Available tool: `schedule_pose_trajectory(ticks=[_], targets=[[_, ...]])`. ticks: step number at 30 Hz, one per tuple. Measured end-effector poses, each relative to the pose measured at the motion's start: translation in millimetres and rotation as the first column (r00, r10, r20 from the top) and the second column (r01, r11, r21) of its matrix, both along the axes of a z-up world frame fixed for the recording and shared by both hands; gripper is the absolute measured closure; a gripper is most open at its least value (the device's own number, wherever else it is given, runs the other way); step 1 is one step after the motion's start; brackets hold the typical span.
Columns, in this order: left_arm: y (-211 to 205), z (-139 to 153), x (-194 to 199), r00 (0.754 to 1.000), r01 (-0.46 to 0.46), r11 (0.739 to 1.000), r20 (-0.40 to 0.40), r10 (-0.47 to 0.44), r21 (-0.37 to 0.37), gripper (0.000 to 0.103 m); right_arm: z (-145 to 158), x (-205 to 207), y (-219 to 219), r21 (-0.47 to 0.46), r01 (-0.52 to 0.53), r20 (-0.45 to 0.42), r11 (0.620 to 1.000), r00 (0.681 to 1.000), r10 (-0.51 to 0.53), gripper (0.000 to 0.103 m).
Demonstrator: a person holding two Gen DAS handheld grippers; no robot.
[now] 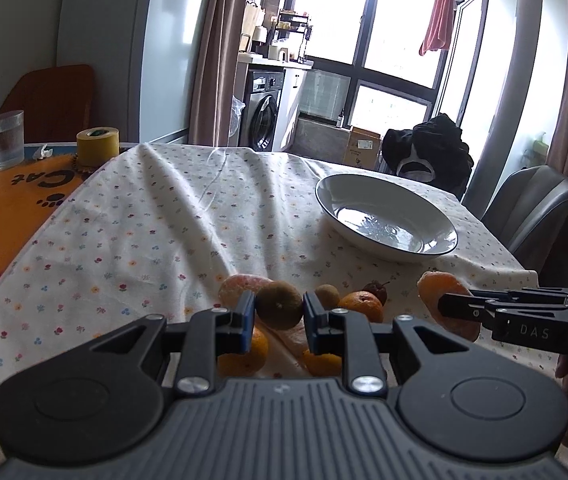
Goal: Organize fruits
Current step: 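Carry the pomelo in the right tool while the left tool carries the kiwi to the white bowl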
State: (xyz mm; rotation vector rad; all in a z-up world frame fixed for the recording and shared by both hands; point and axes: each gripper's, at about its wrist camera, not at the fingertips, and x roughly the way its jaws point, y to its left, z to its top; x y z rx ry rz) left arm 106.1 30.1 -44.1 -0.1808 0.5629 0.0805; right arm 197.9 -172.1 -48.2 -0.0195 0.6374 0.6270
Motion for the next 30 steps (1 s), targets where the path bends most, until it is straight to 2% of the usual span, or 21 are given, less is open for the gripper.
schedule_pose_trajectory(ticks=[19, 30], targets=[[-22, 28, 72, 0.998, 0.058, 0.998, 0.026, -0.059, 0.038, 0.079, 23, 51, -10, 0.047, 0.058, 0.068, 0.997, 0.996, -0.061, 0.079], [-36, 28, 121, 0.996, 0.084, 0.996, -0.006, -0.083, 0.039, 0.079, 23, 92, -11, 0.06, 0.075, 0.069, 0.995, 0.994, -0.079, 0.079]])
